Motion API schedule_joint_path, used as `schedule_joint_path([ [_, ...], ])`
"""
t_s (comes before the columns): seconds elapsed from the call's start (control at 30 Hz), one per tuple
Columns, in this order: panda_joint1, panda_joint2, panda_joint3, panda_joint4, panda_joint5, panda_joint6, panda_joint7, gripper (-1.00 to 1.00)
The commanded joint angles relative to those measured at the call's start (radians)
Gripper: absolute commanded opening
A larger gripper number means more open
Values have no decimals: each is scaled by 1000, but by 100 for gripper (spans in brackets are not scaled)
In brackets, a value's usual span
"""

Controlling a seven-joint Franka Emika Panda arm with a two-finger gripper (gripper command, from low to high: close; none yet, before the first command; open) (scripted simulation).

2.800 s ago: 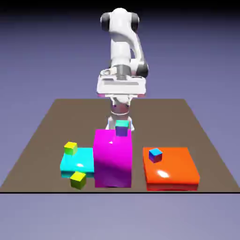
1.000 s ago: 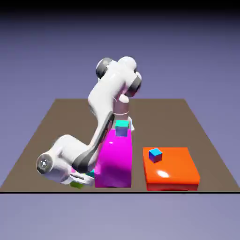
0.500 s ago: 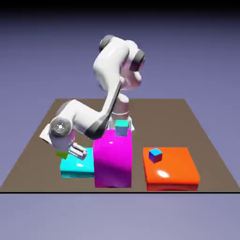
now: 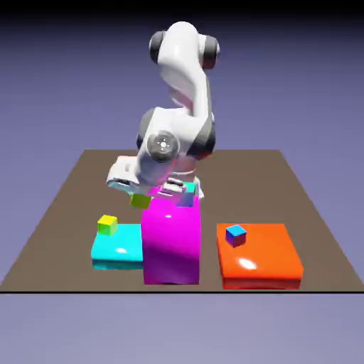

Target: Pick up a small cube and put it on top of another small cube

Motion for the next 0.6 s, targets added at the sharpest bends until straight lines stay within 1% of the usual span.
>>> schedule_joint_path([
  [0.0,-11,-21,36,-3,6,-22,-12,-100],
  [0.2,-99,-104,252,17,118,-170,-110,-100],
  [0.23,-99,-104,252,17,118,-170,-110,-100],
  [0.43,-107,-153,246,-198,115,-4,-103,-100],
  [0.47,-107,-153,246,-198,115,-4,-103,100],
  [0.5,-107,-153,246,-198,115,-4,-103,100],
  [0.57,-104,-137,248,-126,116,-60,-105,100],
])
